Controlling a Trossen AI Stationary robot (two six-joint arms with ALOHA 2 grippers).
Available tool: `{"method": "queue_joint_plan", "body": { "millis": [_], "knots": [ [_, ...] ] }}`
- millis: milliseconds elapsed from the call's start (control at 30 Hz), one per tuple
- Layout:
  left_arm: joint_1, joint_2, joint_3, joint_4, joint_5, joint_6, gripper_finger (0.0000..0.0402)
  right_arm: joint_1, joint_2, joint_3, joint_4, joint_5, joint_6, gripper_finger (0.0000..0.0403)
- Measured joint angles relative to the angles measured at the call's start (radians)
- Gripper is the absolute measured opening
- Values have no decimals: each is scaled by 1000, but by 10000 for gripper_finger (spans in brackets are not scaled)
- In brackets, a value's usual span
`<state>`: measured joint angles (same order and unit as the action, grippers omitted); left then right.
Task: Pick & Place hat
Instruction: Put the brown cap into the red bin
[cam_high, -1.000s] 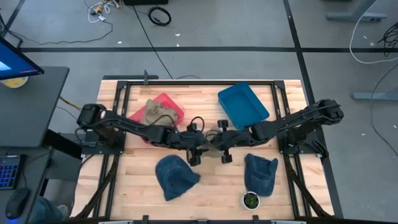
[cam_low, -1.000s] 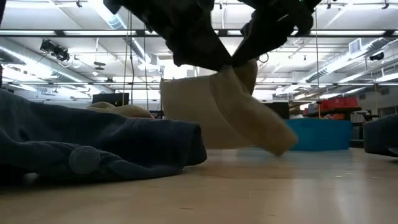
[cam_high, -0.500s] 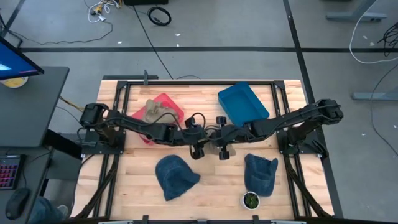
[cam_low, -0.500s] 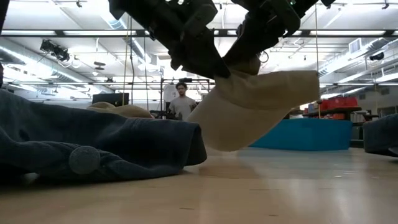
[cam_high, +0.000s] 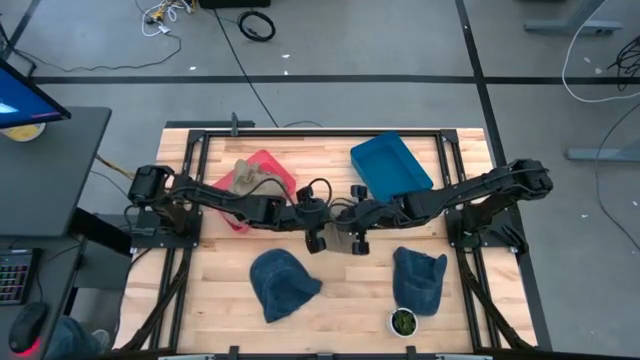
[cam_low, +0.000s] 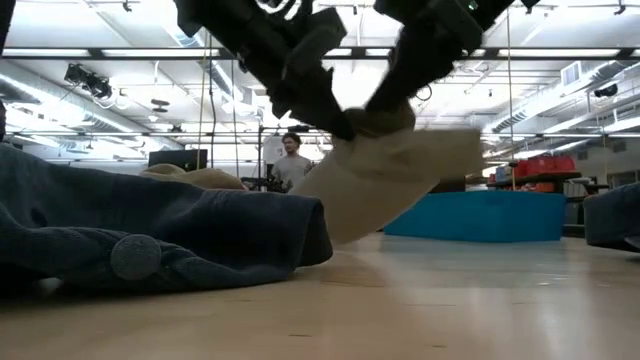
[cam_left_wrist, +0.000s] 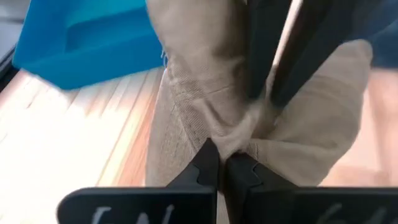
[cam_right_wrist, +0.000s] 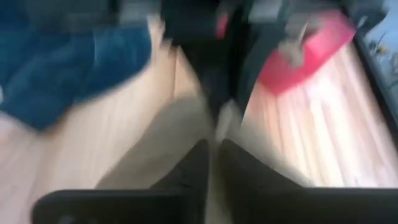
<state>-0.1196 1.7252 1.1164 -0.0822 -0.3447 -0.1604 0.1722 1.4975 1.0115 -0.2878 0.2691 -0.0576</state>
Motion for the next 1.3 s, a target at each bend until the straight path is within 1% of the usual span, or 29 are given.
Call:
{"method": "queue_joint_plan", "body": {
  "millis": [67, 133, 233, 400, 467, 600, 767, 833, 900, 1067, 1133, 1233, 1300],
  "knots": [
    [1, -9, 5, -38, -2, -7, 5, 0, 2, -1, -45, 6, 24, 71],
    [1, -17, 19, -100, -11, -13, 5, 3, 1, -2, -68, 34, 66, 95],
    [0, -36, 49, -252, -32, -39, 4, 2, 1, -2, -111, 56, 107, 128],
    [-1, -133, 167, -544, -97, -70, 7, 2, 2, -3, -135, 61, 153, 165],
    [-1, -175, 219, -677, -120, -71, 7, 2, 2, -3, -136, 61, 156, 174],
    [13, -279, 302, -867, -127, -68, 5, 2, 2, -3, -140, 61, 158, 180],
    [61, -421, 302, -1009, -128, -119, 8, 2, 2, -3, -141, 60, 158, 176],
    [86, -480, 274, -1057, -127, -123, 6, 2, 2, -3, -137, 60, 158, 173],
    [113, -541, 221, -1047, -127, -120, 5, 2, 2, -3, -136, 60, 158, 171],
    [187, -686, 6, -1014, -119, -116, 6, 2, 3, -3, -132, 60, 155, 166],
    [220, -740, -93, -959, -87, -124, 5, 2, 3, -3, -126, 60, 154, 167],
    [265, -803, -235, -820, -31, -135, 5, 2, 3, -4, -108, 60, 146, 166],
    [290, -825, -313, -749, -21, -119, 6, 2, 3, -4, -100, 60, 143, 166]
  ]
}}
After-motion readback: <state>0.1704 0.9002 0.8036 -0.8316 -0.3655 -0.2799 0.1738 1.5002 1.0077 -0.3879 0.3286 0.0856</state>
